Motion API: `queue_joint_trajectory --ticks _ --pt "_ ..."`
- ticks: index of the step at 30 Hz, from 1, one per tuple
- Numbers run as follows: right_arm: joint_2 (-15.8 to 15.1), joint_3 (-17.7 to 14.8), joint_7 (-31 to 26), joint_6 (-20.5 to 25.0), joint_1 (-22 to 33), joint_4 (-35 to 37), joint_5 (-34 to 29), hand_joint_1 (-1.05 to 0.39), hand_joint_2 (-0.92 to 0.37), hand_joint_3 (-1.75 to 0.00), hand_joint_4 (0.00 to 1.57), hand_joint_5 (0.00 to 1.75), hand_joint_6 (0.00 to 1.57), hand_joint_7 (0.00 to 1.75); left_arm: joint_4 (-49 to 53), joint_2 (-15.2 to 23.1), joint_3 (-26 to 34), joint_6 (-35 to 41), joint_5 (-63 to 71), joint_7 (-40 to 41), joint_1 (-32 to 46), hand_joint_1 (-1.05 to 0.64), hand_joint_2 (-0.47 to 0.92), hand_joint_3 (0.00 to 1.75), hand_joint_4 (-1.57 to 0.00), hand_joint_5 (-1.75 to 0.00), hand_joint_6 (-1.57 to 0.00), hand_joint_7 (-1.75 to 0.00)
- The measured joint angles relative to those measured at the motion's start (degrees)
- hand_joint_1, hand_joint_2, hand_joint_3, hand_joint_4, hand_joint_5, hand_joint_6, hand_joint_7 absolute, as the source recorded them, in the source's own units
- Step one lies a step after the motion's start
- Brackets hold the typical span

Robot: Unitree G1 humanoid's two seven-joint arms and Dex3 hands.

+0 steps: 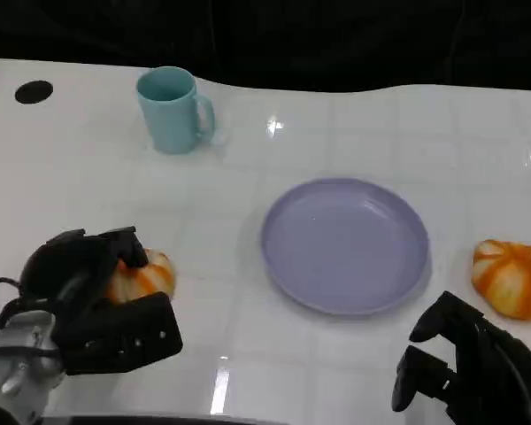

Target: Grasp the bread from the table and place it into the plate.

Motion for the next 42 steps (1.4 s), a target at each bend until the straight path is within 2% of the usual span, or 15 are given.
queue_joint_trajectory --ticks 4,7,12,18,22,30,37,42 --pt "0.00 -0.01 0.00 -0.01 -0.01 0.00 0.00 -0.52 -0.92 -0.52 0.73 1.75 0.46 1.75 1.51 -0.02 0.20 -2.96 -0.41 1.94 -0.09 -0.29 0.91 0.50 -0.81 -1.75 -0.62 -1.74" --pt "0.00 -0.01 -0.03 0.00 -0.02 0.00 0.00 -0.51 -0.92 -0.53 0.73 1.75 0.45 1.75 1.66 0.04 0.71 -4.29 -1.05 2.27 -0.09 -0.29 0.89 0.54 -0.82 -1.75 -0.62 -1.75" --pt "-0.10 -0.01 -0.07 0.01 -0.04 0.01 -0.04 -0.51 -0.92 -0.55 0.72 1.75 0.44 1.75 -1.01 0.10 1.20 -4.29 -1.50 2.24 -0.10 -0.28 0.91 0.45 -0.84 -1.75 -0.60 -1.75" --pt "-0.14 -0.02 -0.04 -0.01 -0.08 0.04 -0.04 -0.52 -0.92 -0.55 0.73 1.75 0.45 1.75 -5.23 0.19 1.50 -3.30 -1.55 1.19 -0.07 -0.24 0.89 0.47 -0.84 -1.75 -0.65 -1.75" --pt "-0.14 -0.02 -0.04 0.00 -0.08 0.05 -0.03 -0.51 -0.92 -0.54 0.72 1.75 0.45 1.75 -7.68 0.27 1.60 -2.41 -1.63 0.07 0.25 -0.23 0.82 0.46 -0.84 -1.75 -0.62 -1.75" --pt "-0.25 -0.01 0.21 -0.01 -0.14 0.06 -0.05 -0.52 -0.92 -0.54 0.73 1.75 0.45 1.75 -12.93 0.36 2.80 -1.68 -2.54 -2.86 1.22 -0.23 0.84 0.47 -0.81 -1.75 -0.56 -1.75" --pt "-0.34 -0.04 0.48 -0.01 -0.40 0.34 -0.01 -0.53 -0.92 -0.52 0.73 1.75 0.45 1.75 -15.26 0.38 3.04 -2.69 -2.49 -4.01 1.30 -0.23 0.71 0.81 -0.83 -1.75 -0.63 -1.75" --pt "-0.38 -0.06 0.49 -0.01 -0.40 0.44 -0.01 -0.52 -0.92 -0.53 0.73 1.75 0.45 1.75 -17.24 0.28 3.04 -2.70 -2.36 -4.63 1.17 -0.20 0.64 0.82 -0.84 -1.75 -0.63 -1.75"
